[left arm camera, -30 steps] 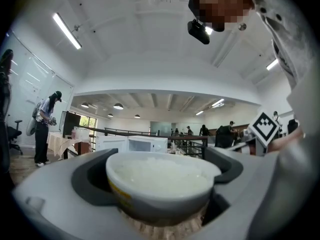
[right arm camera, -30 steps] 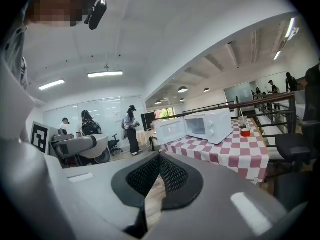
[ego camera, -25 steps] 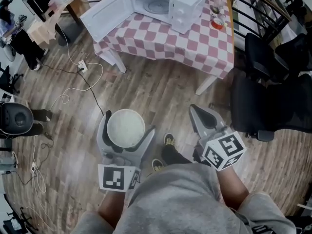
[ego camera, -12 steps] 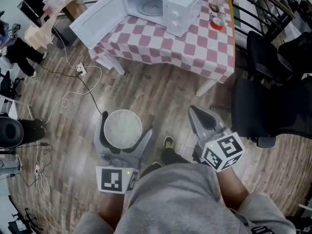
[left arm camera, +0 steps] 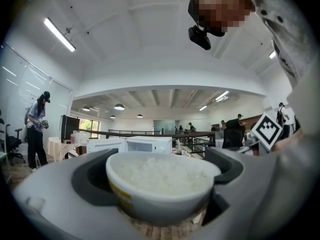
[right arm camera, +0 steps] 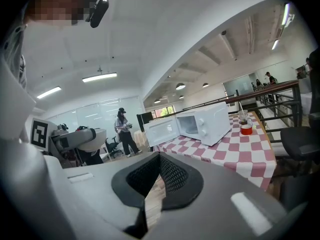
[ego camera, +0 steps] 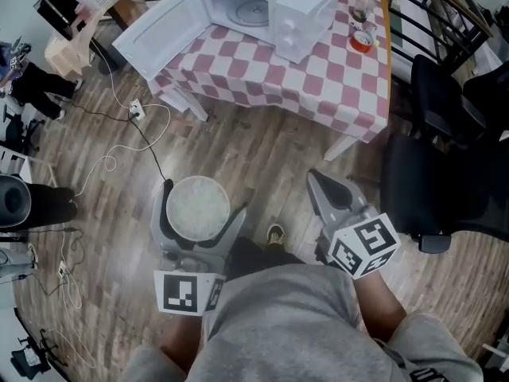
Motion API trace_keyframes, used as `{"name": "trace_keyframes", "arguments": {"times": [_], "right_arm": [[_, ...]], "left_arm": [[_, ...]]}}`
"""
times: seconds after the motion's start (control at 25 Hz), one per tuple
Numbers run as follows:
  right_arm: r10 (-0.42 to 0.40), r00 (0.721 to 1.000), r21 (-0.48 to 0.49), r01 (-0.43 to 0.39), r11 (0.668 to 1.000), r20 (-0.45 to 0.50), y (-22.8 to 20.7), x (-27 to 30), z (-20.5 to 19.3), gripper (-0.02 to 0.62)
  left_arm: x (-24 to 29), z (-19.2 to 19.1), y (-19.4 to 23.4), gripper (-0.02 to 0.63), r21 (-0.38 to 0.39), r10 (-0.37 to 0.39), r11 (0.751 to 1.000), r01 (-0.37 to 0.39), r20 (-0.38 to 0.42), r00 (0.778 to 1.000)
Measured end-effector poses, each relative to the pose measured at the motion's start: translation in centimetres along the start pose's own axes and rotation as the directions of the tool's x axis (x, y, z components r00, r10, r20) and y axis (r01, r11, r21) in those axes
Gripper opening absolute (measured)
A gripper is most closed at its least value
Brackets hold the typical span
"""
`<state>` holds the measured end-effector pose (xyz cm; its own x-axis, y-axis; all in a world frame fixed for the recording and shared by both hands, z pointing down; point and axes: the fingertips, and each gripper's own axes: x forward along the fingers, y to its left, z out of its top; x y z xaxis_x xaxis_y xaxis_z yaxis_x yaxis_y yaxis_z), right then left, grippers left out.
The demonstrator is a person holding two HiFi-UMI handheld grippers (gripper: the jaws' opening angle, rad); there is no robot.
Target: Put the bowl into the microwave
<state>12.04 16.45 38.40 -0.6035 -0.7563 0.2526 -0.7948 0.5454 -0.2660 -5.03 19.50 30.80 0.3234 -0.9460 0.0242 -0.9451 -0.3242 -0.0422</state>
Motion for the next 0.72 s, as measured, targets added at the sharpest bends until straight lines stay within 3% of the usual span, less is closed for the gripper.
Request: {"name": "trace_keyframes", "arguments": {"times": [0.72], "right_arm": [[-0.034,0.999,0.022,0.034,0.999,0.016,-0.9,0.3,0.1,-0.002]], "left_arm": [[1.6,-0.6,-0.6,0.539,-0.016,-0.052,0.999,0.052,-0.013,0.999]]}}
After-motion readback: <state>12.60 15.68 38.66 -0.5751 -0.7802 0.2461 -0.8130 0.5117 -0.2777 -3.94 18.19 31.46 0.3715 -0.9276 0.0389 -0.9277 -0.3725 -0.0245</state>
